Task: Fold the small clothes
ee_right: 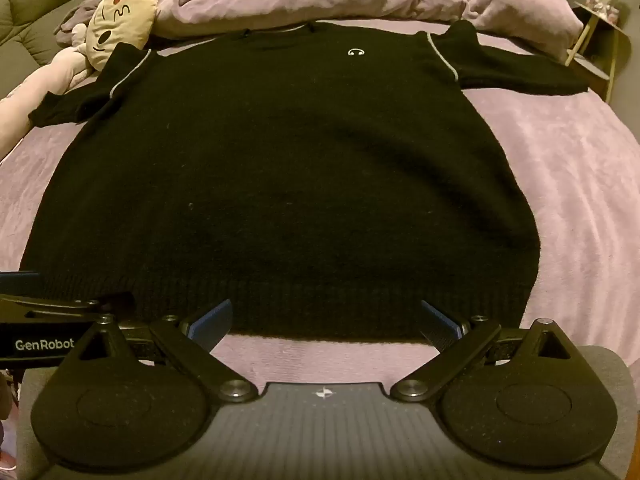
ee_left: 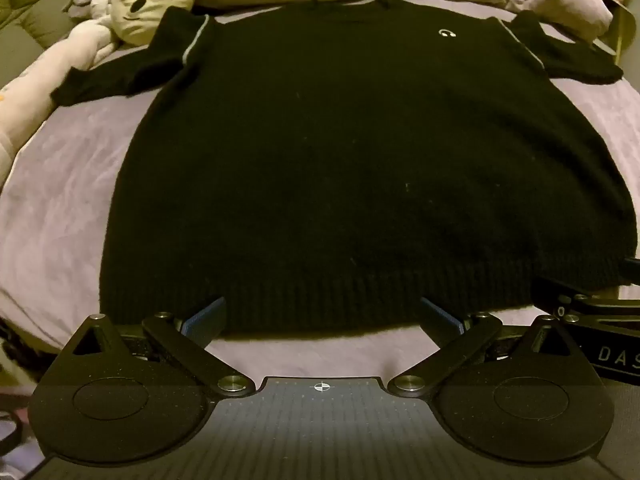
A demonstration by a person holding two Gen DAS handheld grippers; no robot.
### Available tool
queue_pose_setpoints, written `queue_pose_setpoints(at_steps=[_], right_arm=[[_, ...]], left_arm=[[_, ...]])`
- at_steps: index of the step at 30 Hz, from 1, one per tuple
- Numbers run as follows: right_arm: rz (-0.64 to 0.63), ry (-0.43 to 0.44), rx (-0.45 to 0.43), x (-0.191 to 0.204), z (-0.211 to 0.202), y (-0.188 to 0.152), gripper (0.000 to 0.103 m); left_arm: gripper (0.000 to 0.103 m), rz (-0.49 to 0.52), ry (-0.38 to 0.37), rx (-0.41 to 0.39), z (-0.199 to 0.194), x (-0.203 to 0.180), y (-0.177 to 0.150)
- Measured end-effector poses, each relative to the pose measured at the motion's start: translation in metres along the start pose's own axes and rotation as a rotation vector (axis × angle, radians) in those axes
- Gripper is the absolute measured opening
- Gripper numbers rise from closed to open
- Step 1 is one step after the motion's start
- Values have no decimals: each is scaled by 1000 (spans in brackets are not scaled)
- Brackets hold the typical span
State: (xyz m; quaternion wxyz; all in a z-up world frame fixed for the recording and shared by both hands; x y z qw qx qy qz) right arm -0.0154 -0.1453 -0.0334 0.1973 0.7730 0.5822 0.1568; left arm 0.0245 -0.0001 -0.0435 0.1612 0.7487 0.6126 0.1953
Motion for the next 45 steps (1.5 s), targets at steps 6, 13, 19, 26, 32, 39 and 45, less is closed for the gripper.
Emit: queue_pose_setpoints(at_steps=[6, 13, 19, 26, 32, 39, 45], right_arm=[[1, 2, 0, 0, 0, 1, 99], [-1, 4, -3, -3, 1, -3, 99], [-3, 1, -2, -2, 0, 0, 99], [-1, 1, -4, -2, 0, 0, 99], [4, 1, -5, -1, -2, 1, 99], [3, 2, -10, -3, -2, 0, 99], [4, 2, -13, -3, -3, 0, 99]], left_arm=[[103, -1, 2, 2, 0, 0, 0], [103, -1, 3, 3, -1, 0, 0], [103, -2, 1, 5, 0, -2, -4], [103, -4, 0, 6, -2, -4, -9], [103, -2, -2, 6, 1, -3, -10], [103, -8, -5, 11, 4, 5, -13], [103, -9, -4, 7, 2, 8, -19]])
Point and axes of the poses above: each gripper's, at about its wrist camera, not at the fingertips, and z roughly the way its jaws point, x to its left, y to its top, the point moved 5 cm from there along z, roughly the way its jaws point, and after that the axes turned 4 degrees about z, right-handed, at the moved point
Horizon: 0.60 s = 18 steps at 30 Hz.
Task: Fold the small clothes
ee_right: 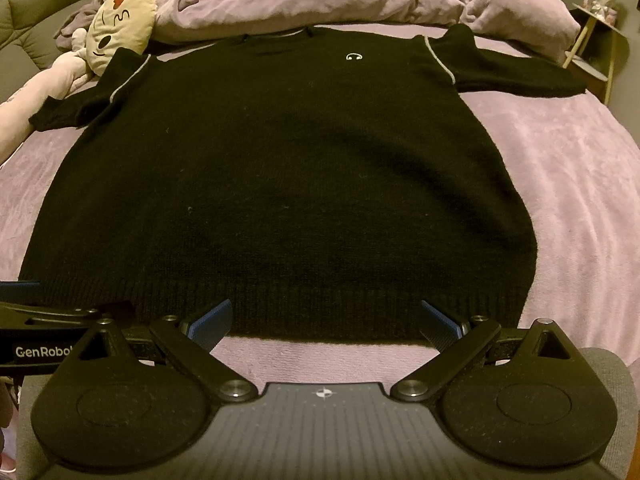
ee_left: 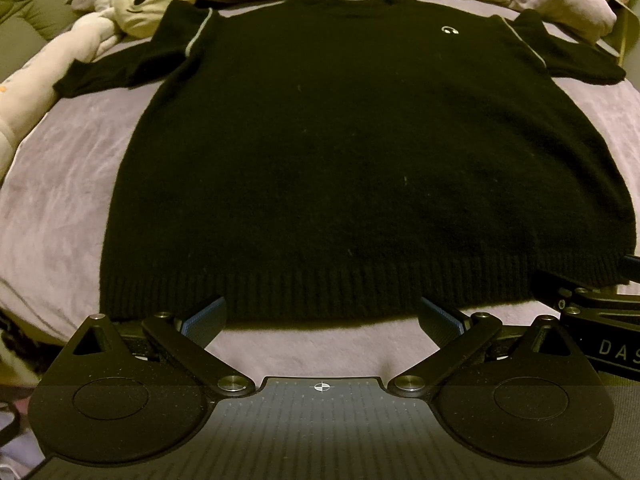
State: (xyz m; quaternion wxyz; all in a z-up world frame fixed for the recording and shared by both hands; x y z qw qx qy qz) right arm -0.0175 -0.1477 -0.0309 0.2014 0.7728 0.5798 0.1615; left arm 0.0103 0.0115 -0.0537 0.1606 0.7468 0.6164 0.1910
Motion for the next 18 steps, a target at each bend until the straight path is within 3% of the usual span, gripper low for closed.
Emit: queue_pose_setpoints(at_steps=[18], right_arm=[[-5, -2, -11, 2, -5, 0, 99]], left_arm=[[103, -8, -1, 4, -3, -2, 8]])
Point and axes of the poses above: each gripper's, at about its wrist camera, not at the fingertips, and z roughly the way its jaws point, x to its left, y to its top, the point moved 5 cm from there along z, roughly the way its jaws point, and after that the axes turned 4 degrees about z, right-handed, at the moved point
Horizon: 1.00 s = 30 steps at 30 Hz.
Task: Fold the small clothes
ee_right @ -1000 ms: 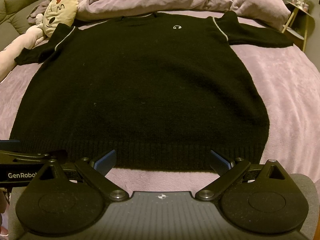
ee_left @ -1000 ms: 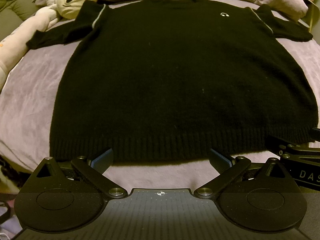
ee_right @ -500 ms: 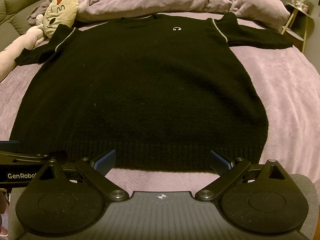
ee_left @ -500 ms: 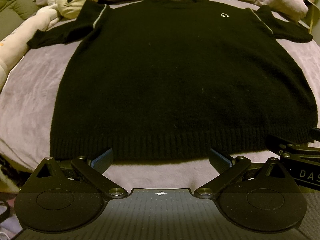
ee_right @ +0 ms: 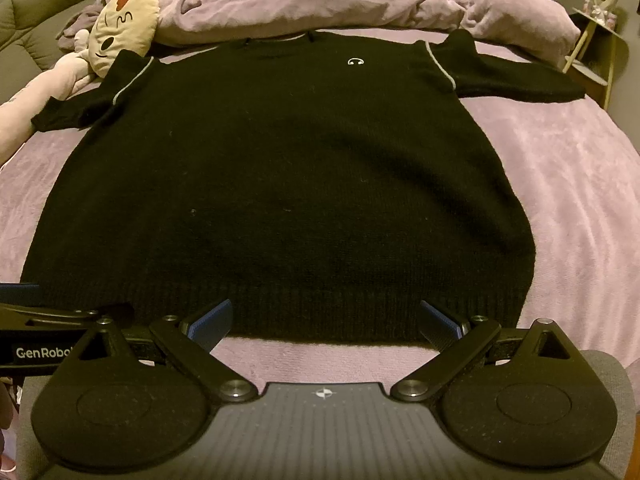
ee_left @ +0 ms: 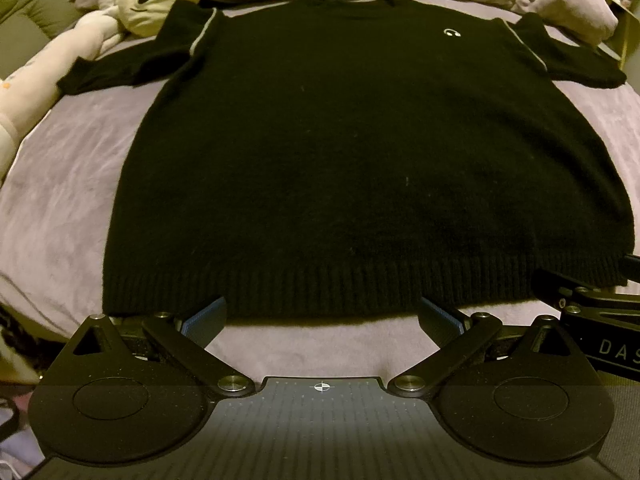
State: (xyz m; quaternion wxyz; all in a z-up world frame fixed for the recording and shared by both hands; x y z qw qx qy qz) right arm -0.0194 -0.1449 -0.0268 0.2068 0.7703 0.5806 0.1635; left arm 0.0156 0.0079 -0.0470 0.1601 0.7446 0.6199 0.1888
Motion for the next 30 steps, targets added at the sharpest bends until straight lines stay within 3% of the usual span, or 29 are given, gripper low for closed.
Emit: queue_pose_setpoints(at_steps=[30], right_arm=[[-21, -4, -20, 4, -8, -2, 99]], left_arm=[[103, -24, -2, 9, -6, 3, -2]])
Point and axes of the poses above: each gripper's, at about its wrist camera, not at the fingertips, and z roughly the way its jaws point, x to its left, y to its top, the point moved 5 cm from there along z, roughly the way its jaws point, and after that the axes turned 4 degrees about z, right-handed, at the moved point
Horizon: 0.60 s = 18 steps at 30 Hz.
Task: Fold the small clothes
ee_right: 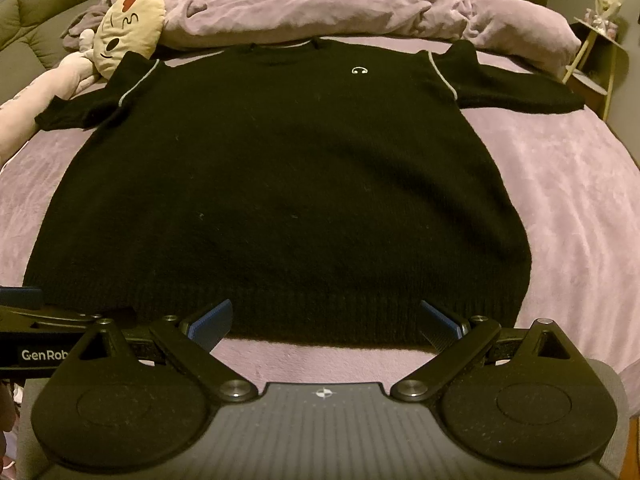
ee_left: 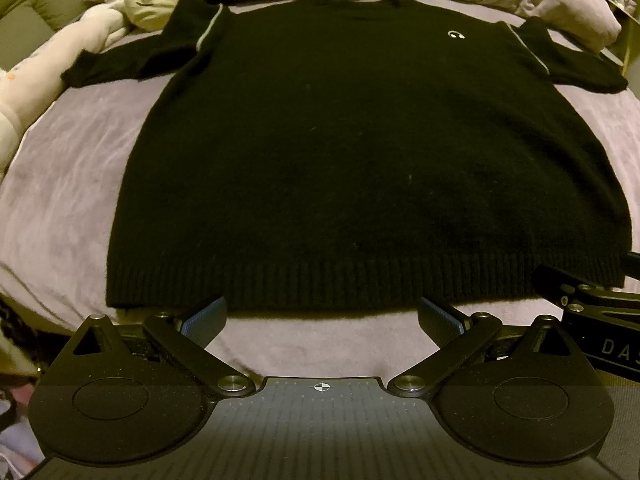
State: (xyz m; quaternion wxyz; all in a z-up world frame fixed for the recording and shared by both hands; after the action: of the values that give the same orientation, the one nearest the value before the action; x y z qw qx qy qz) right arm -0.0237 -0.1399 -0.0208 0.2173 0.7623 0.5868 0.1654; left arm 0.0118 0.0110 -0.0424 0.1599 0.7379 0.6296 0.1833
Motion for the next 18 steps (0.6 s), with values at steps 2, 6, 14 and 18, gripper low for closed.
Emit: queue_pose_setpoints(at_steps=[2, 6, 14, 18], right_arm=[[0, 0, 0, 0, 0, 0, 99], [-3, -1, 0, 1, 0, 0, 99], [-5, -1, 0, 2, 0, 0, 99], [-4, 0, 1, 2, 0, 0, 99]], left_arm=[[103, -2, 0, 1, 0, 0, 1], [103, -4, 0, 3, 0, 0, 1], [103, -5, -2, 5, 1, 1, 1], [103, -7, -2, 8, 1, 2, 1]])
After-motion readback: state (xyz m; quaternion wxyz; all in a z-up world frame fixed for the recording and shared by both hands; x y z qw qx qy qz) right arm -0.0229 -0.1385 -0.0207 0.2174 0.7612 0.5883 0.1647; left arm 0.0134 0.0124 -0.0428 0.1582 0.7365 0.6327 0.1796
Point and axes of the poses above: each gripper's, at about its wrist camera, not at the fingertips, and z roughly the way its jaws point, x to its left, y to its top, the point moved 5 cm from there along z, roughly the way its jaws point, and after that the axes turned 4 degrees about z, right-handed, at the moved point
